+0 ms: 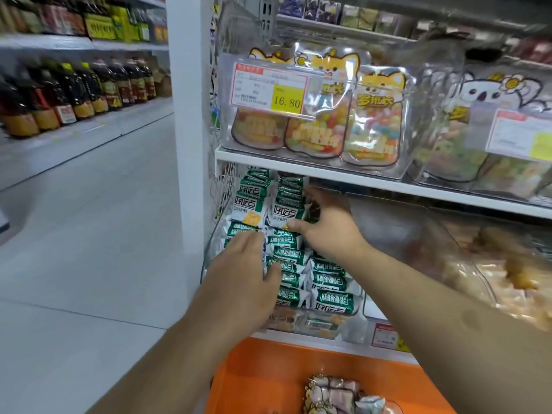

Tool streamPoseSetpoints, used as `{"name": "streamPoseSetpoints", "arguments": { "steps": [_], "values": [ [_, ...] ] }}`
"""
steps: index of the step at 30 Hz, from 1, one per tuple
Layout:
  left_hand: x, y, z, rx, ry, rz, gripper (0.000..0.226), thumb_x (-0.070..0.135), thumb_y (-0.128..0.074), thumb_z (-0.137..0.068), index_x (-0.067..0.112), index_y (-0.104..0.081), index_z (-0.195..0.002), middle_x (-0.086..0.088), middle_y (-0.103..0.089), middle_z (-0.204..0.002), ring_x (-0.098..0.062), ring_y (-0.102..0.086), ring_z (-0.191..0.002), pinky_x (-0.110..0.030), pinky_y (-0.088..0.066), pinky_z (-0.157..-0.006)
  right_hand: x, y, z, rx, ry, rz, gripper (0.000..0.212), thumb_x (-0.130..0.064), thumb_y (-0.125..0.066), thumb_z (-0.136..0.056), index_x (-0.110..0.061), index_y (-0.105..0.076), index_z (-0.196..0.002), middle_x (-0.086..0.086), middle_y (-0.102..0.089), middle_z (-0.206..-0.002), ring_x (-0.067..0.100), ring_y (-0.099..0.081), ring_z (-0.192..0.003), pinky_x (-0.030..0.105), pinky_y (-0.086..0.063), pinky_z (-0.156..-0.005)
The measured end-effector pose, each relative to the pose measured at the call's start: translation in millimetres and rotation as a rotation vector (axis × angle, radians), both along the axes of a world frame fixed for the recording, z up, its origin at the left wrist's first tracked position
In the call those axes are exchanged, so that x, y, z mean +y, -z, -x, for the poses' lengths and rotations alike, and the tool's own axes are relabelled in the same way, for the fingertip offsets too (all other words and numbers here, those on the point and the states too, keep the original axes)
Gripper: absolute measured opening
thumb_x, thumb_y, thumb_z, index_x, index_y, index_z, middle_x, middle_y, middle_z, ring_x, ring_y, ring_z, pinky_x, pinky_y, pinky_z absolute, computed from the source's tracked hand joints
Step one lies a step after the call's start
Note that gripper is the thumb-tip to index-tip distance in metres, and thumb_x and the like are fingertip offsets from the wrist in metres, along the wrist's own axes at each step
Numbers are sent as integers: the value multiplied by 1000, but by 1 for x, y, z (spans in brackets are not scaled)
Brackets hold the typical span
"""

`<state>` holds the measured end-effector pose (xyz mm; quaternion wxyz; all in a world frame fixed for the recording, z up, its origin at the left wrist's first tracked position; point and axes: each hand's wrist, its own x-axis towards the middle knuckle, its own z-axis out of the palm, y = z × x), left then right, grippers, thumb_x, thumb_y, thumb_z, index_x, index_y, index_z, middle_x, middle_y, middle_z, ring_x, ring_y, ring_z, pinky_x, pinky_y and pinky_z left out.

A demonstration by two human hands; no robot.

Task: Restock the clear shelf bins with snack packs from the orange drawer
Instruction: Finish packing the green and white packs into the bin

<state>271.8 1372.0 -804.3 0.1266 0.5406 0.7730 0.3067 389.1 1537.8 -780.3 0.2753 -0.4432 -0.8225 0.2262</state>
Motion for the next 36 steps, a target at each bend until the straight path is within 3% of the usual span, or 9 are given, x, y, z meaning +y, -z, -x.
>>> {"name": "streamPoseSetpoints", "arguments": {
  "steps": [4,7,12,16,19,24,29,33,36],
  "values": [
    [-1,1,-2,32,13,-10,60,49,-45,-106,32,-28,-161,15,-30,-165,-13,-36,-147,-40,-38,-118,-4,-5,-4,-16,13,10,59,-34,-78,-95,-22,-48,-144,-4,-55,-118,2,-53,-60,4,-39,-45],
    [-4,-2,-4,40,12,-19,60,49,-44,-107,33,-26,-162,17,-26,-167,-13,-32,-150,-39,-34,-119,-7,-11,-9,-90,20,-29,63,-42,-77,-94,-24,-47,-147,-3,-61,-121,14,-58,-89,23,-49,-75],
    [-11,-4,-12,54,43,-23,55,48,-44,-106,34,-32,-158,14,-33,-164,-15,-40,-145,-42,-40,-117,-24,-20,-30,-112,30,-17,56,-42,-73,-97,-27,-49,-145,-4,-63,-115,11,-58,-87,23,-48,-71],
    [-25,-11,-31,49,106,-81,58,49,-45,-106,35,-32,-160,17,-32,-164,-7,-32,-149,-32,-33,-117,-50,-16,-57,-45,42,-8,55,-46,-74,-95,-20,-55,-140,-2,-63,-130,18,-60,-117,33,-51,-96],
    [-42,-19,-55,-11,207,-139,49,52,-49,-104,39,-44,-150,24,-44,-146,3,-46,-128,-26,-44,-106,-81,-14,-91,107,-27,-40,27,-37,-77,-94,-28,-66,-117,-13,-65,-109,4,-61,-104,25,-51,-87],
    [-61,-6,-99,-91,325,-98,32,54,-53,-101,39,-56,-129,24,-55,-119,8,-56,-104,-28,-54,-92,-130,6,-157,213,-85,49,10,-21,-79,-93,-23,-71,-99,-6,-68,-93,10,-66,-87,25,-54,-72],
    [-69,68,-155,-95,441,153,24,45,-61,-100,32,-57,-119,12,-57,-114,-7,-60,-99,-27,-46,-79,-158,85,-224,65,-45,271,13,-17,-81,-91,-21,-69,-91,-8,-67,-78,11,-64,-75,19,-47,-66],
    [-81,145,-188,2,618,461,51,54,-66,-96,26,-55,-137,5,-57,-138,-18,-58,-121,-36,-50,-94,-166,157,-257,-173,-91,480,10,-26,-78,-92,-23,-70,-89,-3,-71,-82,16,-68,-79,43,-57,-75],
    [-87,189,-200,-16,661,618,44,53,-73,-92,30,-60,-127,10,-60,-126,-13,-60,-110,-32,-50,-82,-172,205,-279,-298,-144,627,10,-28,-77,-94,-26,-67,-92,-1,-69,-88,18,-67,-83,47,-57,-79]
  ]
}}
